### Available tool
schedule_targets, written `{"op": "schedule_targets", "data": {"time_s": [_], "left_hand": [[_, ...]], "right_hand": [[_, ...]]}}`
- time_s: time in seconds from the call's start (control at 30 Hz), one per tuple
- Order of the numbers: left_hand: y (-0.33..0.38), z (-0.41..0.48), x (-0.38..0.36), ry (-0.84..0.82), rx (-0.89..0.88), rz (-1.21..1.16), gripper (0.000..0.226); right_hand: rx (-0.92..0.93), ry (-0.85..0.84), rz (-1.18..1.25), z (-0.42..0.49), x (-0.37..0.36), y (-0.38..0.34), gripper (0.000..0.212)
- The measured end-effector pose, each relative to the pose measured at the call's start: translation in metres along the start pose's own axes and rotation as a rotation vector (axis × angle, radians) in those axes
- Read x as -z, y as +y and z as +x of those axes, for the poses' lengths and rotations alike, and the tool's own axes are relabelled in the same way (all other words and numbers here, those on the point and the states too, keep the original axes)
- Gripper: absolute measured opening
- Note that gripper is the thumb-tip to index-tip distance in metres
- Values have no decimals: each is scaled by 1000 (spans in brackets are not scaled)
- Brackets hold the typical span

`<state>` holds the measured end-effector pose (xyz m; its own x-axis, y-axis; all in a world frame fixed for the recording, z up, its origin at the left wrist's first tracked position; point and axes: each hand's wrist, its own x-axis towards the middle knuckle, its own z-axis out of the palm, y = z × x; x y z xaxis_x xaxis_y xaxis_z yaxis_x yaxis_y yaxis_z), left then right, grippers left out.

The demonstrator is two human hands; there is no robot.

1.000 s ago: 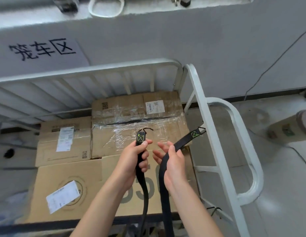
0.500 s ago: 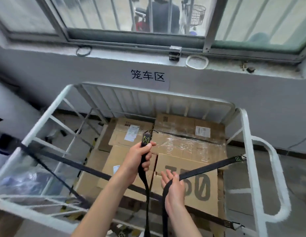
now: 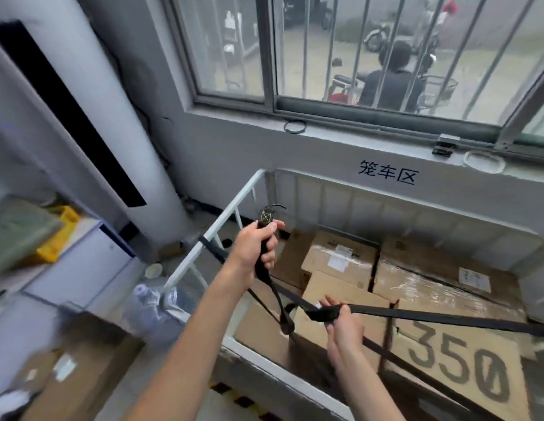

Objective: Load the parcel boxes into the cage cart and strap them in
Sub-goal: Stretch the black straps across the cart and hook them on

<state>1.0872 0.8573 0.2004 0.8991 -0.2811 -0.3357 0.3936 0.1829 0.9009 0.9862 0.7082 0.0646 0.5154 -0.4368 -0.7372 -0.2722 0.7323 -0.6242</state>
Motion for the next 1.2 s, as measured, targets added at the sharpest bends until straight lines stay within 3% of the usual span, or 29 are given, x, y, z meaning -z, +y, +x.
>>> {"op": "schedule_targets", "data": {"time_s": [0.13,0.27,0.37,0.43,0.57,0.9,1.07,1.2], "left_hand": [[26,4,58,10,-47,-12,16],[38,28,103,4,-42,-8,17],[44,53,131,-28,-3,26,17],[48,74,149,-54,14,52,17],[57,110,184,-37,67,78,17],[65,203,228,-148,310,-23,28],[60,248,222,-281,508,-301,27],[57,283,199,-358,551,-334,29]], "right_hand": [[67,138,-60,-2,-37,22,32],[207,247,-62,0,-71,38,72],[395,293,-226,5,-107,57,80],[537,261,-387,11,-142,71,74],[513,135,-461,18,-227,87,32],[513,-19,-381,31,-348,81,17],[501,-68,-321,43,-386,45,15],[462,-71,-309,52,-397,19,12]]}}
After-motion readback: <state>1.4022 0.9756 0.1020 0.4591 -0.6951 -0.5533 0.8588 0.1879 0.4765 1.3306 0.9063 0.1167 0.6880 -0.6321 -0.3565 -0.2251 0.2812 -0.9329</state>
